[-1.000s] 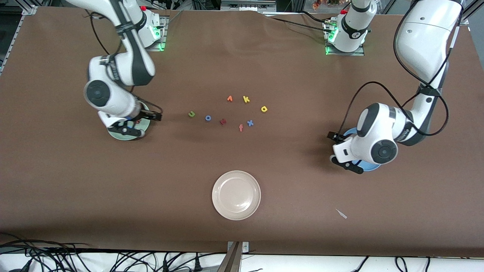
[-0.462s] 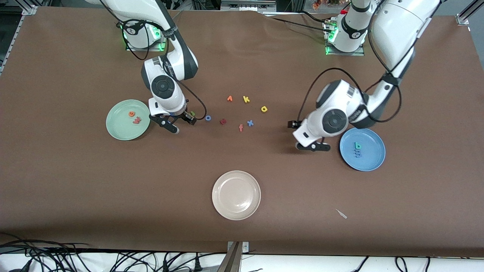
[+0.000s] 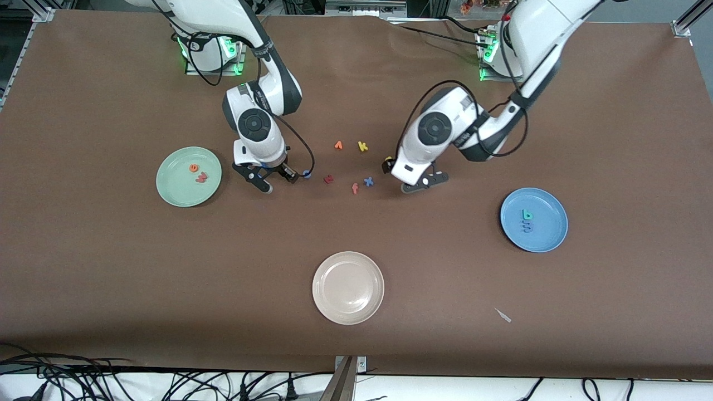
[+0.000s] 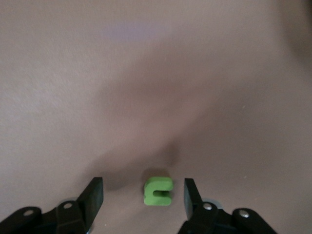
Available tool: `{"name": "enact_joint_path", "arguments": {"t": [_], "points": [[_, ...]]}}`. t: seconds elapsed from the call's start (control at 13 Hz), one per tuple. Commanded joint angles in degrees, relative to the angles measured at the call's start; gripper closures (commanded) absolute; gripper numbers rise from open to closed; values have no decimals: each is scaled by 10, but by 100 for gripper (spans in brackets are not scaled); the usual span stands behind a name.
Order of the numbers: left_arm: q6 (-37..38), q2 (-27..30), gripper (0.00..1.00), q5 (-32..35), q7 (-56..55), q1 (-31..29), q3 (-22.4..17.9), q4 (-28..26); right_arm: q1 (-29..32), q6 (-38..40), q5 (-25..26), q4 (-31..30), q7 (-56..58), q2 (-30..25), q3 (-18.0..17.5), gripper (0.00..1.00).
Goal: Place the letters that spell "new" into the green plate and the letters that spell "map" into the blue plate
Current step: 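Carry the green letter to the green plate while the left gripper grasps the yellow letter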
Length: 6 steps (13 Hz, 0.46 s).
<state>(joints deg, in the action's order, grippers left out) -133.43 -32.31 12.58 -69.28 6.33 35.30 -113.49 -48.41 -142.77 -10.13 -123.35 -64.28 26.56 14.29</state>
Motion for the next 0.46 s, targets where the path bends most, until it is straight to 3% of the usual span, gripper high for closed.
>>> {"name": "enact_joint_path", "arguments": {"t": [0.0, 0.08, 0.23, 0.31, 0.38], "points": [[-26, -23, 0, 57, -122, 21, -3, -2, -4, -30, -9, -16, -11, 7, -4, 25], [-31, -31, 0, 65, -144, 22, -3, 0, -4, -30, -9, -16, -11, 7, -4, 30], [-60, -48, 0, 66, -175, 27, -4, 0, -4, -30, -9, -16, -11, 8, -4, 57], [-62, -50, 0, 66, -186, 35, -7, 1, -4, -29, -9, -15, -11, 8, -4, 75], [-62, -50, 1, 67, -189, 37, -8, 1, -4, -27, -9, -15, -9, 7, -3, 85]]}}
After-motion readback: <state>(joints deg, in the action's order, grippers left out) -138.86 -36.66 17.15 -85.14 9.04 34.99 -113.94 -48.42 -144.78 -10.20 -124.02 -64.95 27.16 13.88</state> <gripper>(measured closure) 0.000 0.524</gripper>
